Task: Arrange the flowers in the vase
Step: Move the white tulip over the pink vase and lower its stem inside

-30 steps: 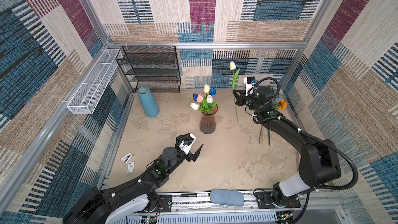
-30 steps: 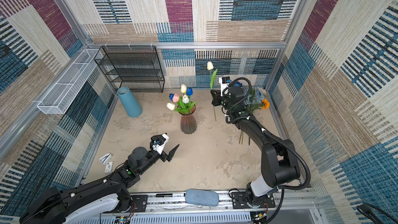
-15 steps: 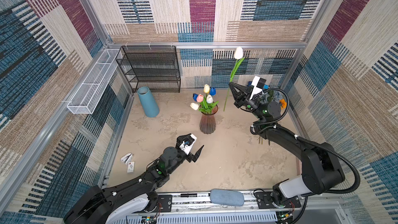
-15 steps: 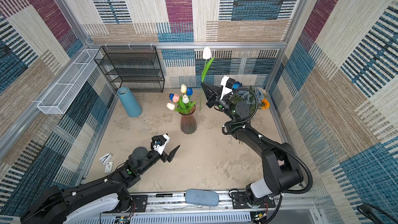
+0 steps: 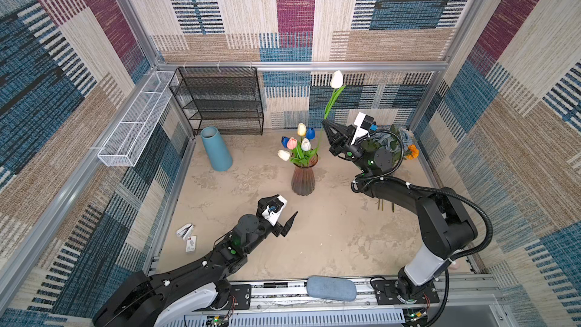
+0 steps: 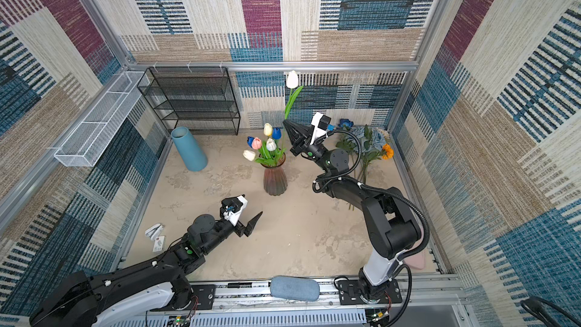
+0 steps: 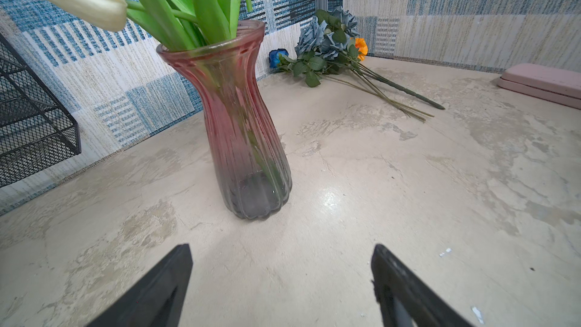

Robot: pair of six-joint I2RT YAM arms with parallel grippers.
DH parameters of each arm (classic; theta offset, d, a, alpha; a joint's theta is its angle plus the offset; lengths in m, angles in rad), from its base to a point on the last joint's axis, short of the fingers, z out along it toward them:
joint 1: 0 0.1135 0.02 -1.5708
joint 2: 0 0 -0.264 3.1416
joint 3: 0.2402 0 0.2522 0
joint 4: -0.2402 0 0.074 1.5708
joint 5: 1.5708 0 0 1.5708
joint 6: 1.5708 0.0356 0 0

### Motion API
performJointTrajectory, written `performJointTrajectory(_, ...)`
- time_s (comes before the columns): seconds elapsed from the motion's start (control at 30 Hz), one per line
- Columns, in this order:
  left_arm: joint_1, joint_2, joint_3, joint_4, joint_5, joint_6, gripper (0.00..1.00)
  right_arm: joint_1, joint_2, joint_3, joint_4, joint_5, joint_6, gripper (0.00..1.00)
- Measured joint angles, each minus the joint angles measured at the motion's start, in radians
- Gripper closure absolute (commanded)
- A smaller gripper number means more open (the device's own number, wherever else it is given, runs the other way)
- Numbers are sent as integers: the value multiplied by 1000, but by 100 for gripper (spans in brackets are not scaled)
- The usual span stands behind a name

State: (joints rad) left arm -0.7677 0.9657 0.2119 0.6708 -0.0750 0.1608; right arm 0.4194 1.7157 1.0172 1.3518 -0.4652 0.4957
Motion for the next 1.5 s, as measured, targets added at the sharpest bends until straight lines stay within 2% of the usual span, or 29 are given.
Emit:
performJointTrajectory(0.33, 0, 3, 0, 0, 0, 0, 8, 18, 58, -22, 29, 20, -2, 100)
performJointTrajectory(0.5, 0, -2, 0, 0, 0, 0, 8, 20, 61, -66, 34, -8, -31, 100)
performJointTrajectory(0.83, 0, -5, 1, 0, 0, 0, 8, 26, 60, -120, 63, -84, -134, 99)
performJointTrajectory(1.1, 0, -4, 1, 0, 0, 0, 8, 40, 58, -150, -36, -103, -225, 96)
performJointTrajectory(1.17, 0, -2, 1, 0, 0, 0, 8, 46, 53, -157, -66, -103, -255, 94)
performJointTrajectory(1.33, 0, 3, 1, 0, 0, 3, 8, 52, 26, -182, -131, -99, -311, 74)
performJointTrajectory(1.5, 0, 3, 1, 0, -1, 13, 8, 52, -39, -208, -195, -62, -341, 65)
